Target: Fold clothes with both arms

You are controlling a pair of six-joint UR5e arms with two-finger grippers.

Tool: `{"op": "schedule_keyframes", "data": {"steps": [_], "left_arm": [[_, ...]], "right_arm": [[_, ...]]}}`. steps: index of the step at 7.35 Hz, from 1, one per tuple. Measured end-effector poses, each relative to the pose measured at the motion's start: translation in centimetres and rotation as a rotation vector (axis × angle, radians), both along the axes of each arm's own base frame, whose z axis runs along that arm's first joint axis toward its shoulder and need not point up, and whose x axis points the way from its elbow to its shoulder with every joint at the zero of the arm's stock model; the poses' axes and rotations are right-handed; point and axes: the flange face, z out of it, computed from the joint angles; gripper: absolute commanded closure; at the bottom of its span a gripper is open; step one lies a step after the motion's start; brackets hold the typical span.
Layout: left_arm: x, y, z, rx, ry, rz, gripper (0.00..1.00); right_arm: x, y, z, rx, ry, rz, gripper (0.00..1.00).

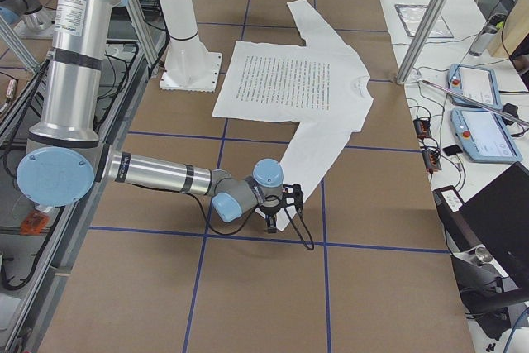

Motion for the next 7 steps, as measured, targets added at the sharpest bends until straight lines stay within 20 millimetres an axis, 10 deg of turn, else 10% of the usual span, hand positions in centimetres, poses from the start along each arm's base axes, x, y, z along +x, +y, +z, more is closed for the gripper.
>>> {"op": "schedule_keyframes", "data": {"steps": [2,5,7], "left_arm": [[0.01,-0.1,-0.05,0.003,0.0,0.001,0.0],[0.01,-0.09,-0.01,0.004,-0.001,0.002,0.0],[0.0,-0.12,0.02,0.004,-0.002,0.002,0.0]], "right_arm": [[-0.2,-0.08,-0.04,0.0,0.002,-0.003,0.28],[-0.53,-0.01,0.05,0.001,0.007,-0.009,0.78],[-0.69,-0.05,-0.07,0.003,0.002,-0.015,0.9]]}}
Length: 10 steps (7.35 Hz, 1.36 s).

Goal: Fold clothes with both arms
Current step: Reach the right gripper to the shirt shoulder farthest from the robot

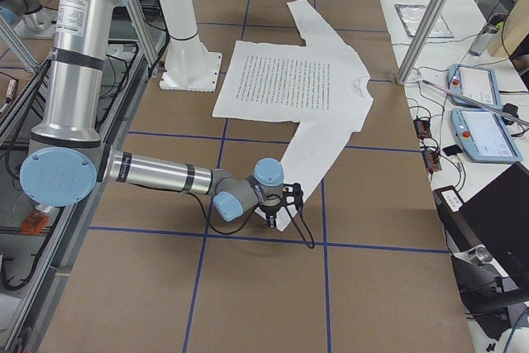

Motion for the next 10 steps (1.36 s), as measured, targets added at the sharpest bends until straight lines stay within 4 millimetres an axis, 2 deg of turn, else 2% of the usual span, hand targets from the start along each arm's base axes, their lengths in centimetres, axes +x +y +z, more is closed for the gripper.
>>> {"op": "schedule_keyframes", "data": {"steps": [2,3,5,7,8,10], "left_arm": [[0.0,-0.1,0.0,0.0,-0.001,0.0,0.0],[0.0,-0.1,0.1,0.0,-0.001,0.0,0.0],[0.0,-0.1,0.1,-0.002,-0.001,0.0,0.0],[0.0,-0.1,0.2,-0.004,-0.001,0.0,0.0],[0.0,-0.1,0.3,-0.005,-0.002,0.0,0.0],[0.0,-0.1,0.4,-0.006,-0.002,0.0,0.0]], "right_arm": [[0.0,-0.1,-0.9,0.006,-0.025,-0.01,1.0],[0.5,-0.3,-1.9,0.009,-0.057,-0.007,1.0],[1.9,-0.9,-5.2,0.044,-0.125,0.01,1.0],[1.6,-2.0,-10.4,0.106,-0.211,-0.013,1.0],[0.9,-3.7,-13.8,0.128,-0.268,-0.035,1.0],[0.0,-8.5,-21.3,0.146,-0.385,-0.075,1.0]]}}
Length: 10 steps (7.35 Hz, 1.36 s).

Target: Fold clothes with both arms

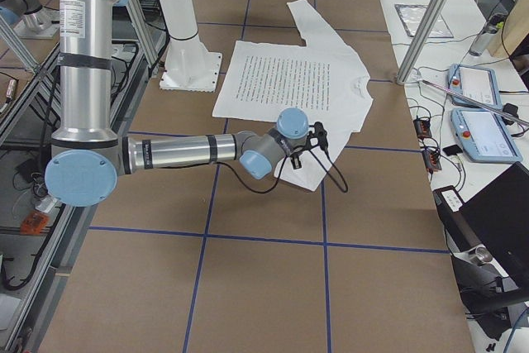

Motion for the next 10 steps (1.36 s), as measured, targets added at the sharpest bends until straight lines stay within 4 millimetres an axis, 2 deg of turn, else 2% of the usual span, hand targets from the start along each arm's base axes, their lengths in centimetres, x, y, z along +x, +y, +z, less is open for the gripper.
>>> {"op": "schedule_keyframes", "data": {"steps": [2,3,4,5,6,7,9,10], "left_arm": [[0.0,-0.1,-0.1,0.001,0.0,0.0,0.0],[0.0,-0.2,-0.1,0.002,-0.001,0.0,0.0],[0.0,-0.3,-0.2,0.003,-0.002,-0.001,0.0],[0.0,-0.4,-0.2,0.005,-0.004,-0.002,0.0],[0.0,-0.5,-0.2,0.005,-0.005,-0.002,0.0],[0.0,-0.5,-0.2,0.005,-0.005,-0.002,0.0],[0.0,-0.5,-0.2,0.005,-0.005,-0.002,0.0],[0.0,-0.5,-0.1,0.002,-0.006,-0.003,0.0]], "right_arm": [[-0.9,-5.2,-9.6,-0.014,-0.084,-0.002,1.0],[-2.1,-7.3,-15.6,-0.047,-0.126,0.013,1.0],[-3.7,-8.5,-21.4,-0.085,-0.166,0.023,1.0],[-6.1,-8.8,-26.3,-0.112,-0.197,0.014,1.0],[-8.9,-8.4,-29.5,-0.114,-0.21,-0.004,1.0],[-12.0,-7.9,-31.3,-0.099,-0.207,-0.011,1.0],[-18.6,-7.6,-34.2,-0.058,-0.185,0.002,1.0],[-20.8,-8.0,-35.2,-0.05,-0.175,0.009,1.0]]}}
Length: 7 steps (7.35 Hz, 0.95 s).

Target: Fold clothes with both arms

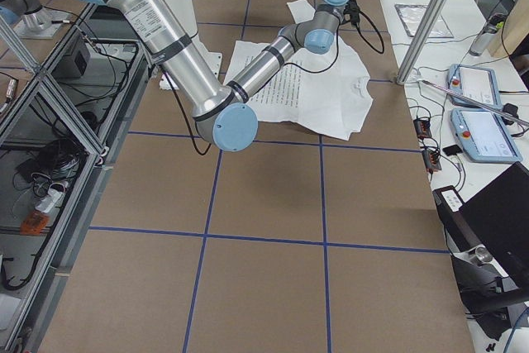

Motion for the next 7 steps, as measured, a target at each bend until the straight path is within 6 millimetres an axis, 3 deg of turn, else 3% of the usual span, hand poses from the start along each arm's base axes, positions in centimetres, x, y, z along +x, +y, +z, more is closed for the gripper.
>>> {"op": "schedule_keyframes", "data": {"steps": [3,7], "left_arm": [[0.0,-0.1,0.5,-0.009,-0.002,0.0,0.0],[0.1,-1.7,1.3,-0.019,-0.004,0.003,0.0]], "right_arm": [[-5.1,-0.3,-2.0,0.025,0.028,0.032,1.0],[-11.3,3.3,-2.6,0.051,0.045,0.02,1.0]]}}
